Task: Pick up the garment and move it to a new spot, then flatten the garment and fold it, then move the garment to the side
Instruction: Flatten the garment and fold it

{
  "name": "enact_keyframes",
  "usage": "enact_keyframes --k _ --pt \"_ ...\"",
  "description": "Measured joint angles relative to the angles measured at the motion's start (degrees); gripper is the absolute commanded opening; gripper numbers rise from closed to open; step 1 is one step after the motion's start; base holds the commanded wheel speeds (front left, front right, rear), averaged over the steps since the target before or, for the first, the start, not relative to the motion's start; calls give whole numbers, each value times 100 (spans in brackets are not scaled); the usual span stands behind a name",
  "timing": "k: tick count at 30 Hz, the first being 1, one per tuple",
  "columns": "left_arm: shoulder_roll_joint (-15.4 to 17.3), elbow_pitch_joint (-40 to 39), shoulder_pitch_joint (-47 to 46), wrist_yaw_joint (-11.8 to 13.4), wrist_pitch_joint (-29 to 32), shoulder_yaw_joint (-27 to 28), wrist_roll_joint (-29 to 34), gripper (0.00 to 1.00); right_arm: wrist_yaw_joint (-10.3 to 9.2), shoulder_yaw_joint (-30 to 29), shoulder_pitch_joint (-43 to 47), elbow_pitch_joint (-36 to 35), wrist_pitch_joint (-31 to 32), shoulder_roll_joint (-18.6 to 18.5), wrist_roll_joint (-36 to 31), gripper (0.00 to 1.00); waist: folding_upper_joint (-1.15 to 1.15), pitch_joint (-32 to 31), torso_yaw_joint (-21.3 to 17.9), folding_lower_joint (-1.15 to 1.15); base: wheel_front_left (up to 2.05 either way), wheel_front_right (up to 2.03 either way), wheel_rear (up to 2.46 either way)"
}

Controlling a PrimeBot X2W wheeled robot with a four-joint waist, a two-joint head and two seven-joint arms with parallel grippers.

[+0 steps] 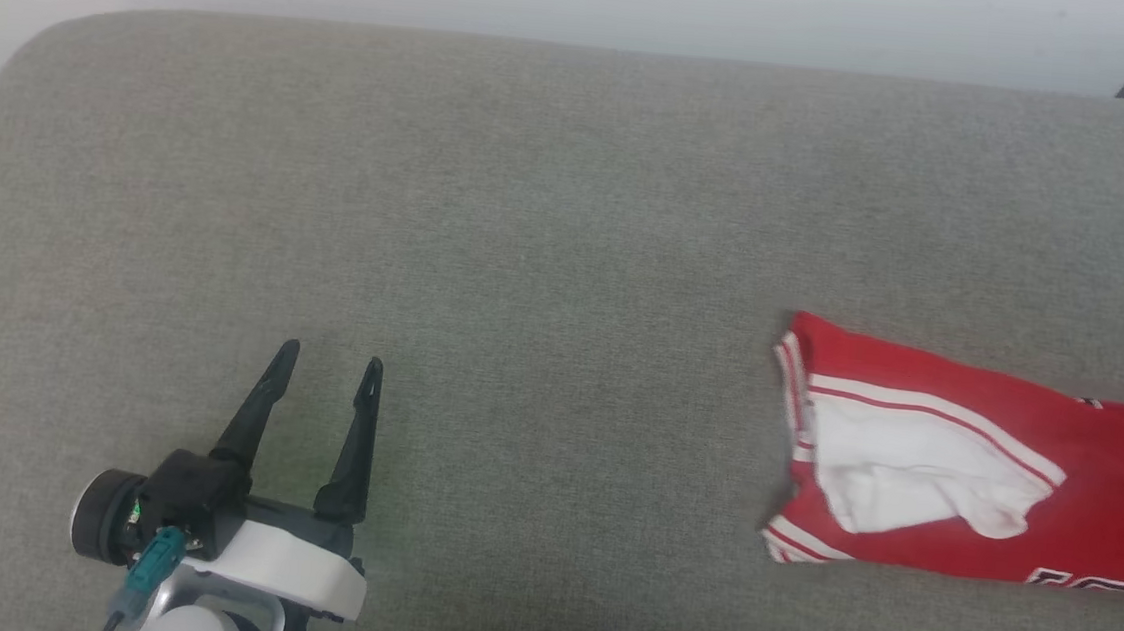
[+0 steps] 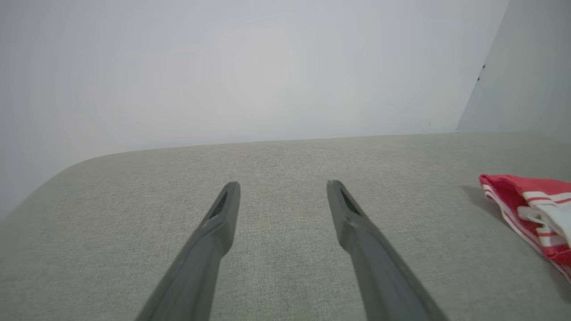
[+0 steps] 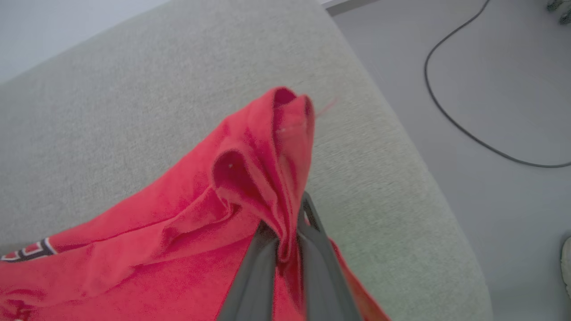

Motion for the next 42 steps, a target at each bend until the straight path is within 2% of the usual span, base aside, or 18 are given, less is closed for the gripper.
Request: enact_keyframes --k 3,6,10,15,19,20,27,32,36,37,38,39,42 --pt "-37 16 9 -32 0 60 15 100 0 -22 59 -169 -108 -27 22 0 0 -28 -60 0 0 0 0" --pt "-82 70 59 -55 0 68 26 100 0 176 185 -641 -126 29 -122 0 0 -80 -99 0 0 0 0" --pt "-133 119 69 -81 0 54 45 100 0 512 244 -1640 -92 229 -434 0 0 -157 -115 0 0 0 0" --pt "-169 179 116 -103 0 38 55 100 1 892 163 -3110 402 536 -776 0 0 -219 -86 0 0 0 0" --pt "-192 222 126 -112 0 -19 74 100 0 1118 63 -3809 769 876 -1134 0 0 -251 26 0 0 0 0" --pt "-192 222 126 -112 0 -19 74 100 0 1118 63 -3809 769 876 -1134 0 0 -251 26 0 0 0 0" --pt "-218 260 124 -129 0 -103 43 100 0 1337 -147 -4141 1281 1593 -1539 0 0 -228 273 0 0 0 0" --pt "-226 265 76 -129 0 -135 40 100 0 1427 -235 -4022 1459 1896 -1777 0 0 -150 412 0 0 0 0" --pt "-234 291 52 -129 0 -165 3 100 0 1436 -240 -3854 1460 1998 -1898 1 0 -81 467 0 0 0 0" --pt "-235 302 45 -129 0 -165 -4 100 0 1434 -240 -3823 1426 2035 -1923 27 0 -72 468 0 0 0 0" --pt "-235 313 36 -130 0 -159 -5 100 1 1430 -240 -3776 1384 2053 -1968 80 0 -70 463 0 0 0 0" --pt "-235 323 25 -130 0 -153 -13 100 1 1412 -240 -3732 1332 2068 -2000 100 0 -75 452 0 0 0 0" --pt "-240 372 -4 -130 0 -111 -21 100 0 1344 -236 -3652 1282 2127 -1951 100 0 -119 390 0 0 0 0"
